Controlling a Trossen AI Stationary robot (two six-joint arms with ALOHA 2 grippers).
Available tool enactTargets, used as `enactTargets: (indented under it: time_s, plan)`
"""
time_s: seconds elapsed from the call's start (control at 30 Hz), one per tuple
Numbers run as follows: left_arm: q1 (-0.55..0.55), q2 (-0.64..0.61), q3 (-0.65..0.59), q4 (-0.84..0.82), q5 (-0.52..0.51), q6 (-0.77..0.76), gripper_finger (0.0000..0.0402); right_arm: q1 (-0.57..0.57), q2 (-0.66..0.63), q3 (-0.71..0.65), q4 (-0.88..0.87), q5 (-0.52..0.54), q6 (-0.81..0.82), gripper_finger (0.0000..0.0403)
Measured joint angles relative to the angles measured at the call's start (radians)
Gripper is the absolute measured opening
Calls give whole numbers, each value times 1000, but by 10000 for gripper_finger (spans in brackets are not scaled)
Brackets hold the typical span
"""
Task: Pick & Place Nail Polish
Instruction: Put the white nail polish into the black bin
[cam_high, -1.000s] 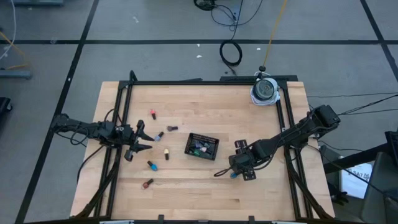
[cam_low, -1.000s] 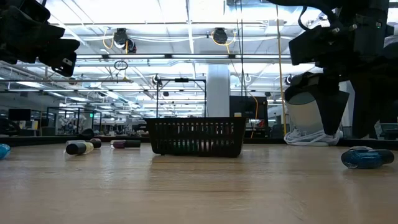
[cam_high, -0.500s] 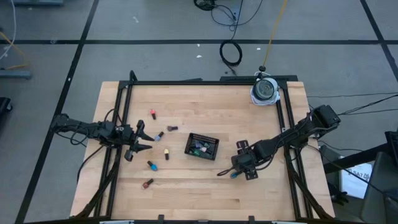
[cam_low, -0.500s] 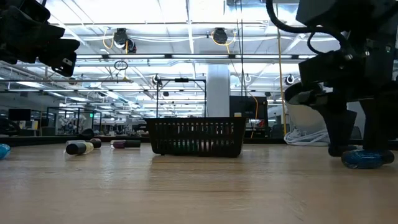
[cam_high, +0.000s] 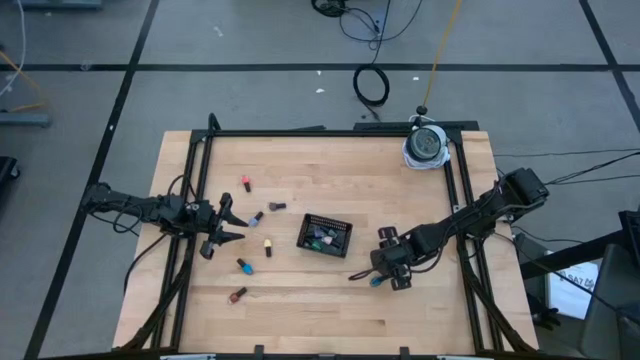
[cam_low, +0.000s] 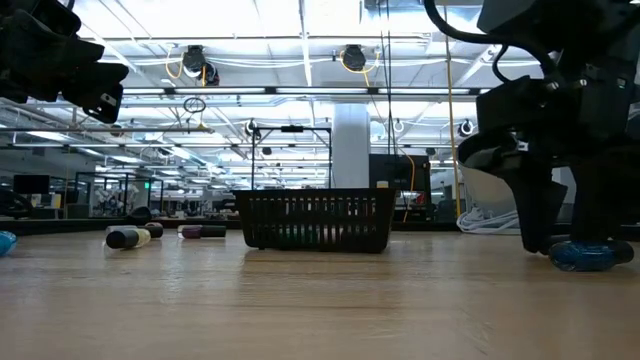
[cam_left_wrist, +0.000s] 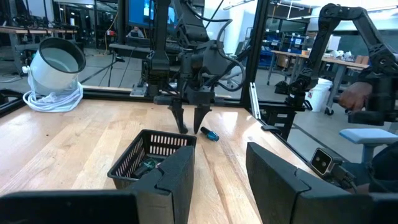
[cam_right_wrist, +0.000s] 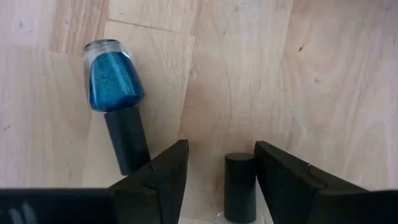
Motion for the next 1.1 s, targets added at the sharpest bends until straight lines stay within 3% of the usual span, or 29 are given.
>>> enactTargets:
  time_s: [0.43, 0.8, 0.93, 1.1]
  plan:
    - [0, 0, 0, 0, 0, 0, 145, 0, 1, -2, -48, -5, 14, 116]
    - [0, 0, 0, 0, 0, 0, 145, -1, 2, -3, -59, -5, -16, 12]
    - [0, 0, 1, 0, 0, 0, 145, -1, -4, 0, -48, -3, -39, 13]
    - [0, 0, 1, 0, 0, 0, 145, -1, -39, 20, -90, 22, -68, 47]
